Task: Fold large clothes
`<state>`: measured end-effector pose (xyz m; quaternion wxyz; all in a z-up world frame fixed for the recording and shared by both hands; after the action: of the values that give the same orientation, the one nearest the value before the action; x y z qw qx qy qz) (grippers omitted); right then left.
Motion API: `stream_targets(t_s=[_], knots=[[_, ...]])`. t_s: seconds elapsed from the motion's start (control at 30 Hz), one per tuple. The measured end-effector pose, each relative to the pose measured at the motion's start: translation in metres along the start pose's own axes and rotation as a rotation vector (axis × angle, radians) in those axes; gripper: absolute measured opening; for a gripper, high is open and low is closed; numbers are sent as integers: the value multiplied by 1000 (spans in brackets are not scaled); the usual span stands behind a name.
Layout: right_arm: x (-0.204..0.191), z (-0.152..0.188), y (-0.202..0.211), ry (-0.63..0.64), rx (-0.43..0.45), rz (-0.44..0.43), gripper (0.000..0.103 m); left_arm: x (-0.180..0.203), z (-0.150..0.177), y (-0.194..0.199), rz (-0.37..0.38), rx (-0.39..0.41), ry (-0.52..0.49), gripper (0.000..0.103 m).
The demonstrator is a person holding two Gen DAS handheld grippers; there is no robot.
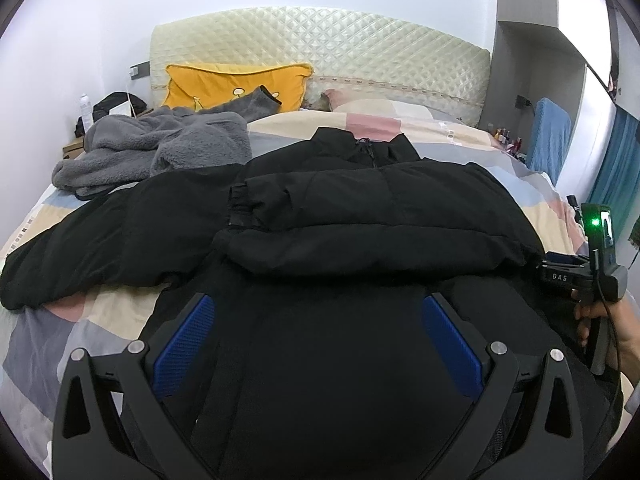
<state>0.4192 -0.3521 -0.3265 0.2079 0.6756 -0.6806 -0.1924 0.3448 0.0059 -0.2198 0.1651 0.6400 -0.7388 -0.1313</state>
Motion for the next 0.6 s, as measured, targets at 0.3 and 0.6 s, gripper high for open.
stream_targets(t_s=[0.3, 0.6], knots=[[10, -4, 1, -48, 26, 55, 71, 2, 2, 2, -7, 0, -4, 103], [32, -24, 13, -141, 127, 58, 71, 3, 2, 1, 1, -2, -5, 103]])
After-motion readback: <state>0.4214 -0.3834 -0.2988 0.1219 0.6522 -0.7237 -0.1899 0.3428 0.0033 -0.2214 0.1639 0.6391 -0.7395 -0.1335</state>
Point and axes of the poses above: each gripper's, at about its wrist camera, not at the fingertips, and y roughly against the way its jaws point, x to its right, z to its underside, the point moved 3 cm from there along -y, roughly the way its jaws point, and after that the axes turned 14 degrees about x, right-handed, at the moved point
